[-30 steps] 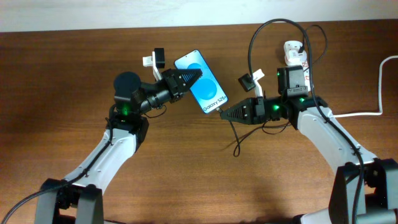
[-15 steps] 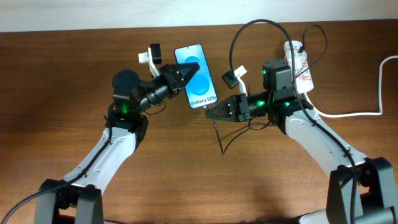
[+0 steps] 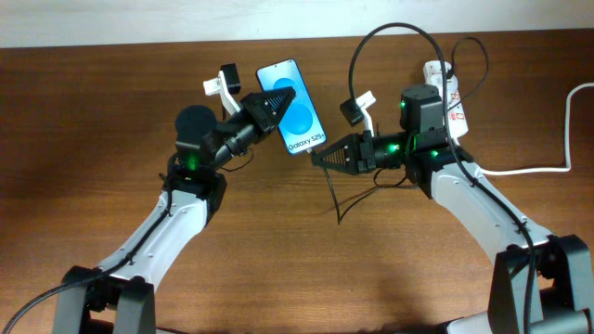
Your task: Plug charger to phone and switch on socket
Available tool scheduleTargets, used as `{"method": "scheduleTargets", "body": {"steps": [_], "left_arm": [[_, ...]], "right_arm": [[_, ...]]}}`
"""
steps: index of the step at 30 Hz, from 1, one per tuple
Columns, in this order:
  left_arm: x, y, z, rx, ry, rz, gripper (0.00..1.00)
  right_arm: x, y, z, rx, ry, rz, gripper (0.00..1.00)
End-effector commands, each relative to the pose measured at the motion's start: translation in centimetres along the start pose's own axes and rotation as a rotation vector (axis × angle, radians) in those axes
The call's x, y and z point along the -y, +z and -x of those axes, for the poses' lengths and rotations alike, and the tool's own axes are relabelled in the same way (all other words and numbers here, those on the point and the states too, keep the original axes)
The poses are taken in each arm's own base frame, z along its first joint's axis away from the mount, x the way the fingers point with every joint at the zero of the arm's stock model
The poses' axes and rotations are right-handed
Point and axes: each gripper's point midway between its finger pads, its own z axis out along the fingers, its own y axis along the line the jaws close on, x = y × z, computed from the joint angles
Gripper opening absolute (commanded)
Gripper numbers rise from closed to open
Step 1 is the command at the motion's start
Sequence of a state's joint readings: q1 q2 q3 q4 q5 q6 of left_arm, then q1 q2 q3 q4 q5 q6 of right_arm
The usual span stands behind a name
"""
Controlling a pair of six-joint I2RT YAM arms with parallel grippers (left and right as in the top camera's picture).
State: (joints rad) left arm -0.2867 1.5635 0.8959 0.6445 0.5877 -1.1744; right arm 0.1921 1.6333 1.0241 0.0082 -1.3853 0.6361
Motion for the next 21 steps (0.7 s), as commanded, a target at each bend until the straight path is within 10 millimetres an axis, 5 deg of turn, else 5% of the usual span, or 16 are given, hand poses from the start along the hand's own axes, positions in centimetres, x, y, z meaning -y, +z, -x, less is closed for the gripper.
{"method": "scheduleTargets", "body": {"steps": [1, 15, 21], "left_arm": [[3.0, 0.9, -9.3, -0.331, -0.098, -0.094, 0.0], [2.4, 1.1, -9.7, -0.33, -0.234, -0.042, 0.0], [2.5, 1.7, -10.1, -0.298, -0.259, -0.026, 0.0]], "right_arm": [[2.1, -1.3, 4.7, 0.201, -0.077, -0.205, 0.05], [2.4, -1.3, 5.5, 0.249, -0.009, -0.227, 0.04], [2.9, 0.3, 6.1, 0.297, 0.008, -0.283, 0.05]]}}
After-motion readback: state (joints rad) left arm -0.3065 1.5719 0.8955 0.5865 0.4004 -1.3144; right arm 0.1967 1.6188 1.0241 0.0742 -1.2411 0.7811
